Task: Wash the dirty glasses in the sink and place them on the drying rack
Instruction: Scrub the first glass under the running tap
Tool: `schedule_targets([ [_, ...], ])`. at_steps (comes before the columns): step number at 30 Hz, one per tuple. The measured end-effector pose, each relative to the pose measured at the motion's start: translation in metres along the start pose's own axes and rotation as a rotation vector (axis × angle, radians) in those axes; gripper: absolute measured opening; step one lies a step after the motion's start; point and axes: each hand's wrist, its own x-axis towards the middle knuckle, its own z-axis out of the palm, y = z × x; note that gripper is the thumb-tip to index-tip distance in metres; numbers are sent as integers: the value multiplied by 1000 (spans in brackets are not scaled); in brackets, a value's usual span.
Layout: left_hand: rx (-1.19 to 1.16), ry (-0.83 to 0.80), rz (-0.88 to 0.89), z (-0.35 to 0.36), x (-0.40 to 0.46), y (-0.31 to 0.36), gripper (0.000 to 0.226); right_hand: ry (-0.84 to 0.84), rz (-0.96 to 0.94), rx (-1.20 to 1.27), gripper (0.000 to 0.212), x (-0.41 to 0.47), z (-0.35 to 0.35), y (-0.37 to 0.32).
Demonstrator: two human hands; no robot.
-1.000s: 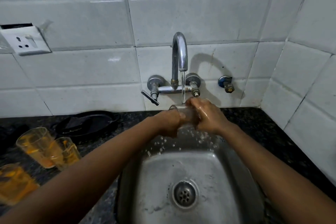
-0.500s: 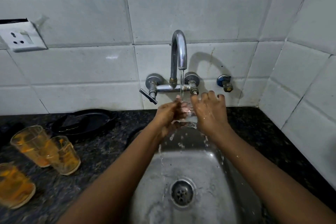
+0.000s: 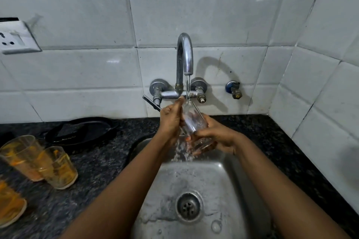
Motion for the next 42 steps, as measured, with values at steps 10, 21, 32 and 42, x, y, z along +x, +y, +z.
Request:
schedule_targets([
  [10, 371, 126, 19, 20, 9, 7, 37, 572, -211, -1037, 99, 9, 28, 14],
  [21, 599, -492, -76, -9, 14, 44, 39, 388, -172, -335, 58, 14, 1, 18],
  [32, 2008, -842, 1323, -22, 20, 24, 67, 569, -467, -1184, 70, 18, -3, 4],
  [42, 439, -463, 46, -6, 16, 39, 26, 748, -195, -793, 63, 24, -6, 10],
])
